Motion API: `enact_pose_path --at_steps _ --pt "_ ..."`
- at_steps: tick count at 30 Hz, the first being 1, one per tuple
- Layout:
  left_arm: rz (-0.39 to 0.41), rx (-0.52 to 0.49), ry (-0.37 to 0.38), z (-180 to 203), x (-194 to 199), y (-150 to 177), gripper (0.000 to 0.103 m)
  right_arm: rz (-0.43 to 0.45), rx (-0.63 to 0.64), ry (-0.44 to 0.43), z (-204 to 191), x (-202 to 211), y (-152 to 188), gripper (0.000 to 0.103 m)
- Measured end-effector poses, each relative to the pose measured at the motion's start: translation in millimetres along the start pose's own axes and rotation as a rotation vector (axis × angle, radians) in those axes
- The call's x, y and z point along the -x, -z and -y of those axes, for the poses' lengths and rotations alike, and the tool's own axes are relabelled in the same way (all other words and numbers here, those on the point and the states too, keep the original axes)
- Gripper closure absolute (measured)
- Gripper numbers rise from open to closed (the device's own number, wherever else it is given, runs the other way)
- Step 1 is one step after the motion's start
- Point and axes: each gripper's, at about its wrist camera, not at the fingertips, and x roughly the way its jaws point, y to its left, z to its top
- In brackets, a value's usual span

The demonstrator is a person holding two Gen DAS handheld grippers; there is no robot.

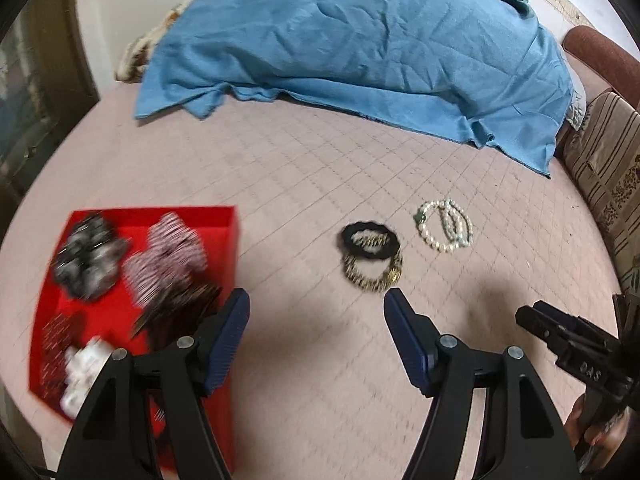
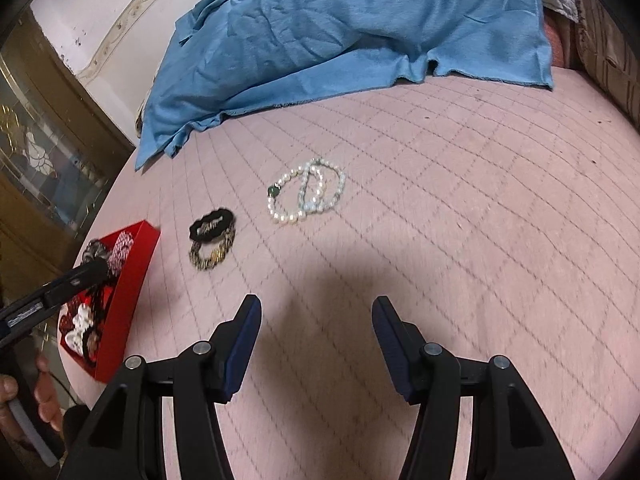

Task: Organize jewelry
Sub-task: 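Move both tools back toward the remaining hair ties on the bed, then grasp the black hair tie with the left tool while the right tool grasps the gold-beaded hair tie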

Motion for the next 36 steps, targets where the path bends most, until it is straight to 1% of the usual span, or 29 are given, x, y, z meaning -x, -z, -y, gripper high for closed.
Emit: enact_pose_path --at_steps 5,6,9,10,12,13,14,17,19,21,22,23,24,25,26,27,28,29,33,36 --pt "-0.039 0.035 0.077 -1.5 -38.0 -20.7 0.034 -0.003 0.021 -0.019 -9.3 -17.5 -16.1 0.041" --pt "-0.048 0.047 0.103 -3.1 -48.7 -25.6 0.035 -0.006 0.024 -0.03 -12.7 -21.8 -18.3 0.041" --pt "-0.082 0.072 0.15 -6.1 -73.4 -37.5 0.039 -0.014 0.041 -0.075 -27.7 -35.2 -21.3 0.041" --pt "-0.094 0.077 0.163 -7.2 -81.0 -41.3 0.042 -0.017 0.055 -0.089 -34.9 -41.0 -21.8 0.041" --pt "-0.116 0.083 0.17 -8.9 -95.1 -47.7 0.048 -0.024 0.088 -0.103 -50.0 -54.3 -22.4 0.041" --pt "-0.129 0.08 0.183 -8.3 -101.9 -50.0 0.053 -0.03 0.098 -0.105 -55.0 -59.7 -22.4 0.041" --pt "-0.141 0.075 0.193 -8.3 -107.5 -52.1 0.055 -0.04 0.109 -0.111 -63.5 -69.0 -23.0 0.041" --pt "-0.178 0.042 0.208 -4.2 -124.7 -55.7 0.057 -0.048 0.126 -0.127 -79.6 -84.8 -25.0 0.041" --pt "-0.17 0.01 0.2 -1.1 -127.9 -58.4 0.057 -0.048 0.139 -0.112 -86.2 -92.4 -25.1 0.041" --pt "-0.168 -0.016 0.197 1.0 -128.9 -62.0 0.058 -0.05 0.155 -0.073 -93.4 -102.4 -23.6 0.049" --pt "-0.167 -0.027 0.193 1.5 -129.8 -63.4 0.064 -0.043 0.163 -0.046 -95.4 -105.4 -22.7 0.057" --pt "-0.165 -0.037 0.189 1.6 -130.9 -64.7 0.074 -0.028 0.174 -0.014 -97.2 -106.4 -22.2 0.069" --pt "-0.16 -0.056 0.18 2.1 -131.4 -64.9 0.082 -0.019 0.183 0.006 -98.5 -106.2 -20.3 0.074" --pt "-0.163 -0.06 0.183 1.5 -132.2 -64.7 0.095 -0.013 0.187 0.016 -99.0 -106.4 -20.1 0.084" --pt "-0.168 -0.057 0.201 0.5 -132.5 -64.2 0.098 -0.011 0.19 0.025 -100.0 -106.8 -20.0 0.087" --pt "-0.166 -0.058 0.198 0.7 -132.4 -64.6 0.099 -0.009 0.195 0.03 -100.0 -105.7 -19.2 0.087" --pt "-0.163 -0.064 0.185 1.8 -131.5 -63.8 0.103 -0.008 0.201 0.04 -100.3 -104.3 -18.1 0.088" --pt "-0.161 -0.063 0.173 1.3 -129.9 -62.9 0.103 -0.009 0.204 0.048 -99.9 -102.3 -17.2 0.088" --pt "-0.169 -0.008 0.191 -7.3 -121.3 -55.3 0.103 -0.028 0.181 0.049 -85.3 -89.2 -9.3 0.088" --pt "-0.16 -0.01 0.174 -8.2 -108.7 -44.1 0.103 -0.045 0.136 0.036 -69.1 -75.2 -1.6 0.088"
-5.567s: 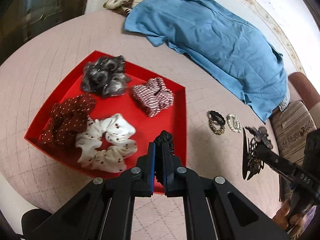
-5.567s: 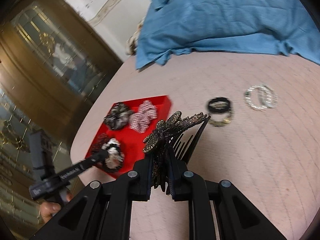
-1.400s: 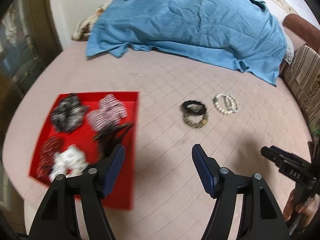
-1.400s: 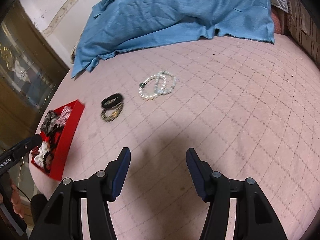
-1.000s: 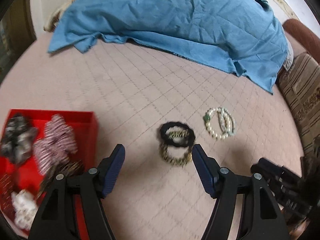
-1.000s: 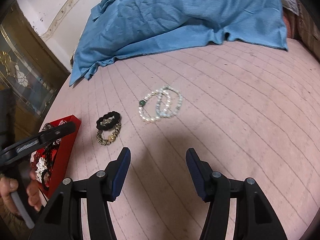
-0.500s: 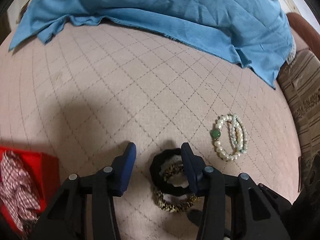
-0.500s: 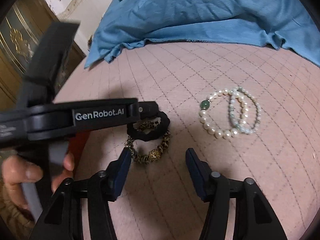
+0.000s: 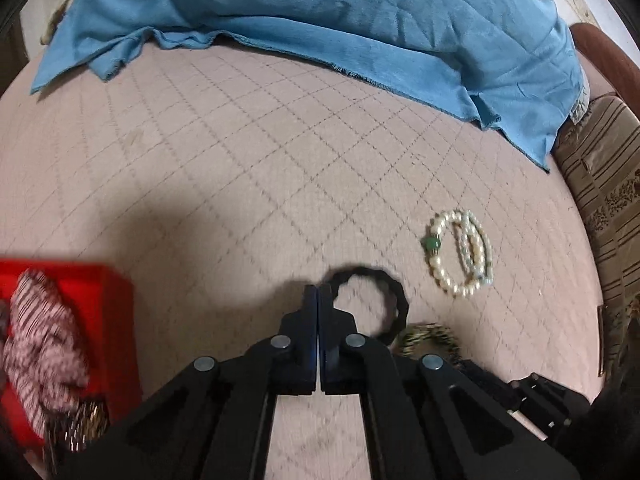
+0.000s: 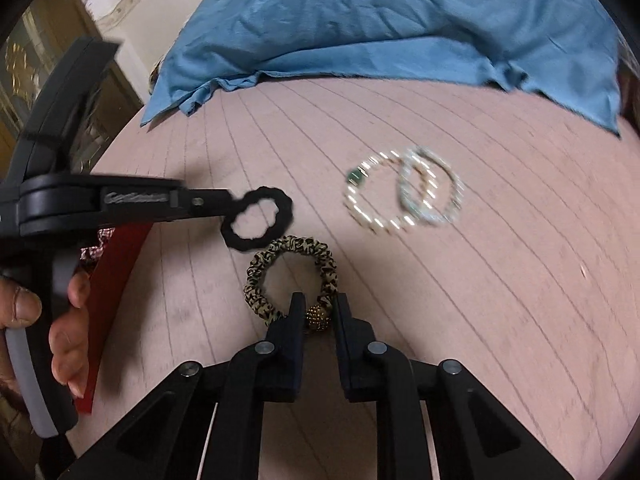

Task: Organize jewelry
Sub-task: 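Grasp the black hair tie with the left tool while the right tool grasps the gold-beaded hair tie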

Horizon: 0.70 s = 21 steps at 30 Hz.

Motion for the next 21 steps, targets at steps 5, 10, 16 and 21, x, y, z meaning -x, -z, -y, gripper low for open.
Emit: enact_pose_path --at_steps 5,10,16,21 --pt "-0.002 0.01 0.008 2.6 12.0 21.8 0.103 -0.015 -0.055 -0.016 18.6 24.2 22.1 0.088" --pt "0.05 0.036 0.044 2.3 23.3 18.2 0.1 -0.016 -0.08 -0.019 27.7 45.1 44.4 0.088" --pt "0.117 -0.013 -0.002 15.7 15.3 -1.1 0.058 -0.014 -0.108 -0.026 37.7 47.3 49.7 0.087" --pt "0.051 -0.079 -0.038 19.2 -15.6 -2.9 0.058 -0.007 -0.088 -0.018 34.8 41.6 44.9 0.085"
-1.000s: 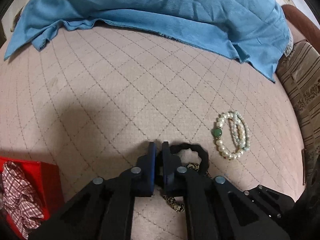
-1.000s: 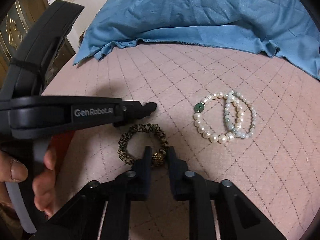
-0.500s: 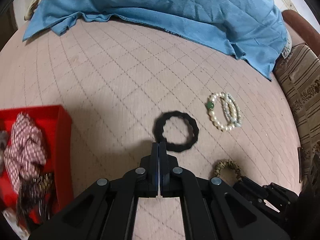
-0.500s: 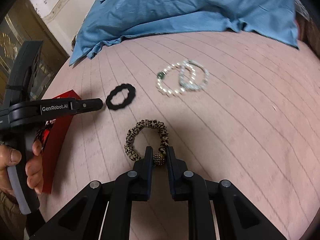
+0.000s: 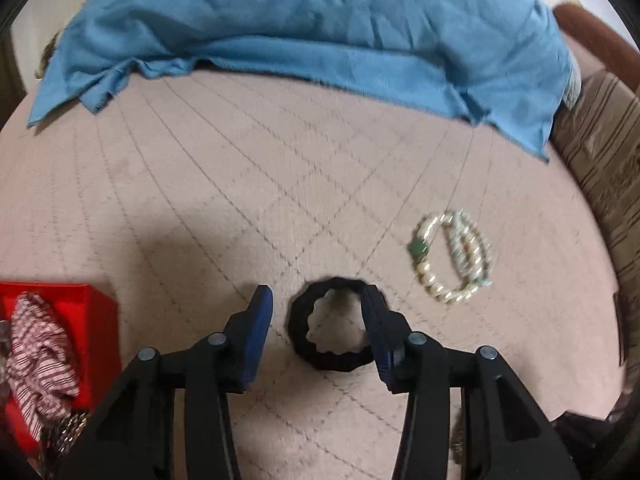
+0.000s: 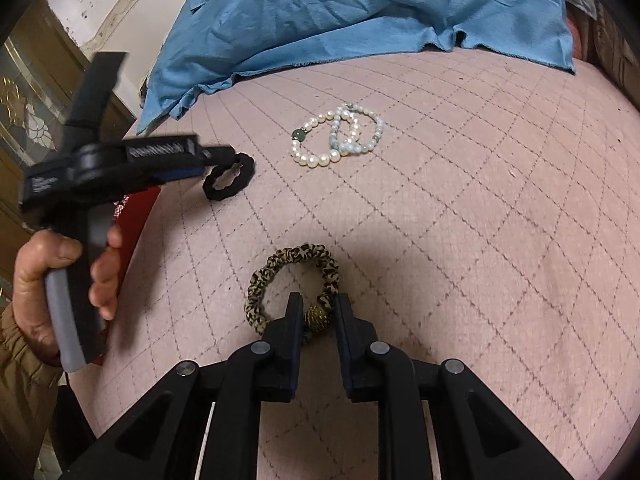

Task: Organize jewelry
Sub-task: 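Grasp the black hair tie with the left tool while the right tool grasps the gold-beaded hair tie, then carry both hair ties to the red tray and open both tools to drop them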

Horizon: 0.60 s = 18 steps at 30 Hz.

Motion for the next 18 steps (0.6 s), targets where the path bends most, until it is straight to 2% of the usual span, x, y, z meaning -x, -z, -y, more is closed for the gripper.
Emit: enact_pose_path --at_steps 4,5,6,7,8,10,14,18 --pt "0.032 -0.049 -0.018 5.3 -0.9 6.6 0.058 0.012 0.016 0.001 -2.5 -4.9 -2.1 0.08" --pt "0.032 -0.068 -0.031 7.9 -1.0 8.1 0.061 0.017 0.021 0.005 -3.3 -6.2 -2.7 0.08" --pt "0.033 -0.076 -0.049 9.3 -0.9 8.9 0.066 0.022 0.026 0.009 -4.0 -7.5 -3.3 0.08" --pt "0.035 -0.09 -0.084 11.8 -0.4 10.4 0.084 0.026 0.032 0.015 -5.3 -8.8 -3.4 0.08" --pt "0.036 -0.096 -0.087 12.3 0.5 11.4 0.094 0.028 0.038 0.02 -6.7 -9.9 -3.7 0.081" --pt "0.032 -0.084 -0.054 13.5 4.5 14.8 0.094 0.034 0.052 0.031 -9.4 -11.2 -5.1 0.088" --pt "0.031 -0.068 -0.042 18.2 15.9 24.8 0.095 0.032 0.021 -0.009 -6.6 -8.0 -8.6 0.089" --pt "0.04 -0.03 -0.015 21.3 35.9 34.9 0.095 0.053 0.016 -0.014 -7.6 5.0 -7.3 0.089"
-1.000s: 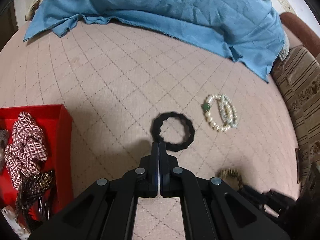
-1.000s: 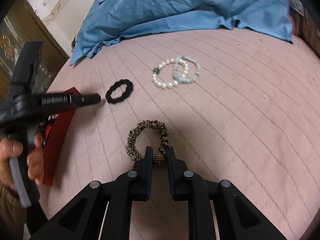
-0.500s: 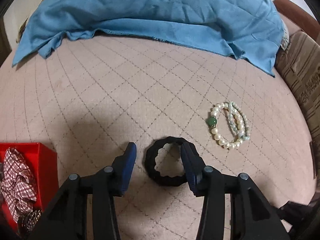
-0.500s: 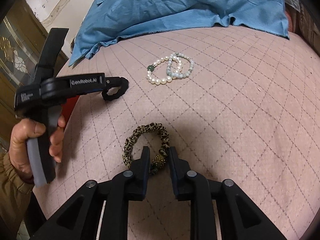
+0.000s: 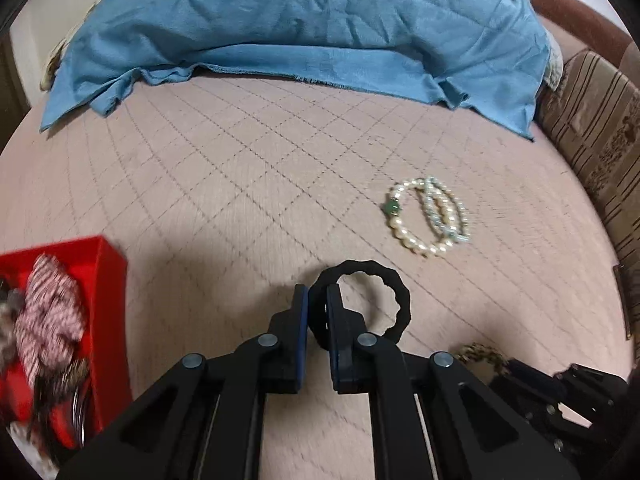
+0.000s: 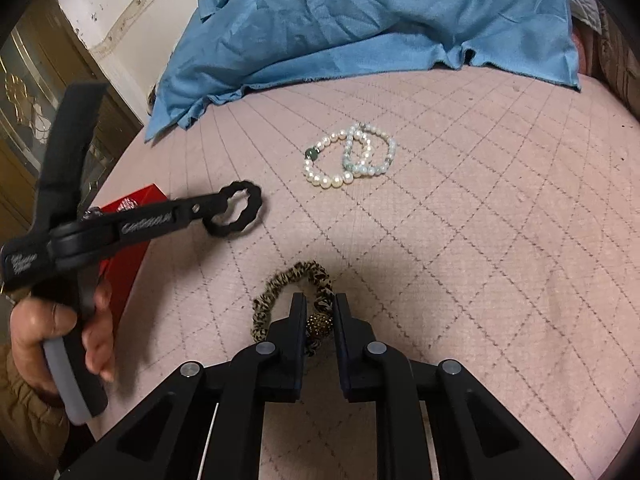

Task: Organize jewelry
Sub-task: 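Carry both hair ties to the red tray and open both tools to drop them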

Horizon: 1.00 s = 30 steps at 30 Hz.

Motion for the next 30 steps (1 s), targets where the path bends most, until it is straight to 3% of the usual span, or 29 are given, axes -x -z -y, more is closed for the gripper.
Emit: enact_pose_path --at_steps 9,18,30 --pt "0.06 0.055 0.044 8.0 66.8 27.3 0.095 0.056 -0.015 -0.023 -10.1 35.9 4.2 0.089" --pt "0.134 0.091 -0.028 5.7 128.8 59.6 0.095 0.105 -0.004 -0.04 -29.2 69.2 10.4 0.089" --pt "0.189 0.104 -0.116 -0.8 179.5 89.2 0.094 0.145 0.042 -0.061 -61.6 104.4 29.5 0.089"
